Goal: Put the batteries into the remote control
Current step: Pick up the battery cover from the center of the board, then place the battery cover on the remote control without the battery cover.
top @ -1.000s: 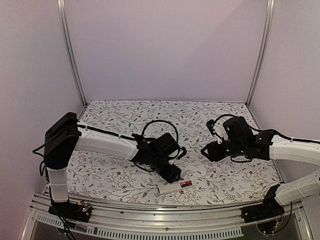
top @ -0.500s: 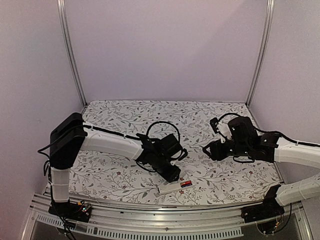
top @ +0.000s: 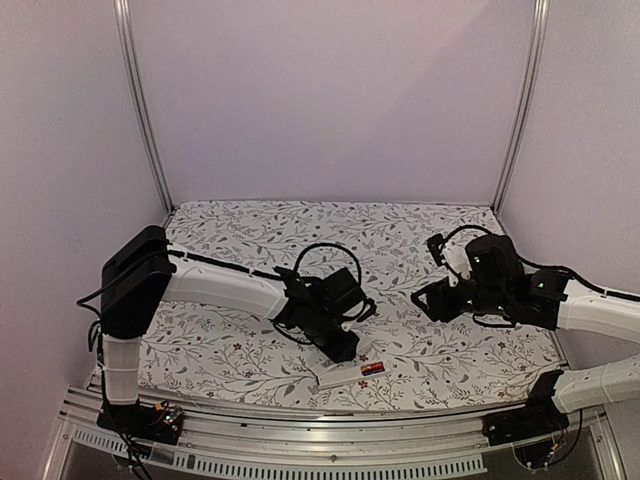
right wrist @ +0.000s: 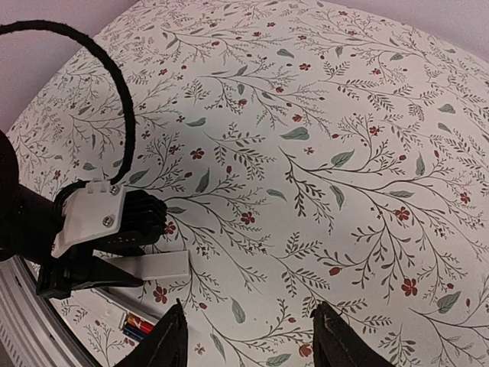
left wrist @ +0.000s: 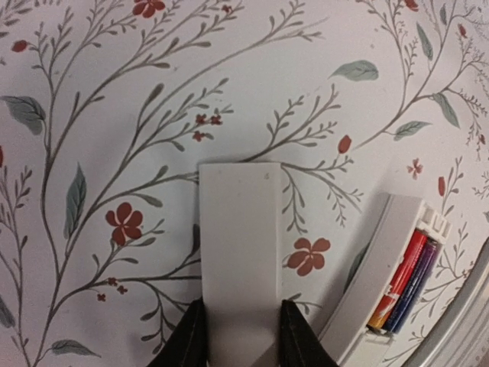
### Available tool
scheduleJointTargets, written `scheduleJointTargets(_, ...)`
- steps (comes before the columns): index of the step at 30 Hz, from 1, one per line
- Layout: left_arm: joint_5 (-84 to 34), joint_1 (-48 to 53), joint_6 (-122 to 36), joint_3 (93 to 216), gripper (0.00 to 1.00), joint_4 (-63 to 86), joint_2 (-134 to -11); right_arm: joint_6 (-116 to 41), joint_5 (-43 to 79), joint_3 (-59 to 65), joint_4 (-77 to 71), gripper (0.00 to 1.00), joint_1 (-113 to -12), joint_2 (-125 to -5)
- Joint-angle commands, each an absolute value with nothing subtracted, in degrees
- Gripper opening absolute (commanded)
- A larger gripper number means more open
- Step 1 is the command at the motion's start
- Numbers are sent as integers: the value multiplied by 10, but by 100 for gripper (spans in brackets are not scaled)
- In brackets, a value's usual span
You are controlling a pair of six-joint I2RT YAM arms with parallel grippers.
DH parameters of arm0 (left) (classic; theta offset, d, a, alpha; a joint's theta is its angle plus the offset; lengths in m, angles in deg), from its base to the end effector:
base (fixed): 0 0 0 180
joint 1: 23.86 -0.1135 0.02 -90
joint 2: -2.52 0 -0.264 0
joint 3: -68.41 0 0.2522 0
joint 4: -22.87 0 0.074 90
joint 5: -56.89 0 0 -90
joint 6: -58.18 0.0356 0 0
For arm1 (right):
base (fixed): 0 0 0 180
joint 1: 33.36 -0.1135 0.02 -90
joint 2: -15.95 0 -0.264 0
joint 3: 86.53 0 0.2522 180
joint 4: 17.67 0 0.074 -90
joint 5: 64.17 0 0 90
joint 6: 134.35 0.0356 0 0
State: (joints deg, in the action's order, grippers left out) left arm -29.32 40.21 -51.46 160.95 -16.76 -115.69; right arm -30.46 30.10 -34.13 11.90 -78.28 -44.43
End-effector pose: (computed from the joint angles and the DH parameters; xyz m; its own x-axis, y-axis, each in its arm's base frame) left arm 0.1806 -0.3768 0.1374 -0.6798 0.6312 -0.3734 0.7230 0.6622 -0.1970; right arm 0.1620 0.1578 0.2413 -0.5779 -0.2382 -0.7805 -0.5394 0.8293 0.1463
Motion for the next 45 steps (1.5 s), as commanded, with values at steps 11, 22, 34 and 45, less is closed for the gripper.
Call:
scheduleJointTargets(11,-292,424,-398,1552,18,-87,-1047,-313,305,-316,142,54,-781,-436)
scheduleJointTargets(22,-264,458,-320,1491,18,-1,-1054,-179,188,-369,89,53,-781,-443)
scheduleJointTargets(34,-283,464,-306,1506,18,-3,-1092,-56,134,-459,-14,49,-789,-456)
scheduleJointTargets(45,-263,463,-296,1518,18,1,-1103,-33,141,-474,-34,47,-813,-473)
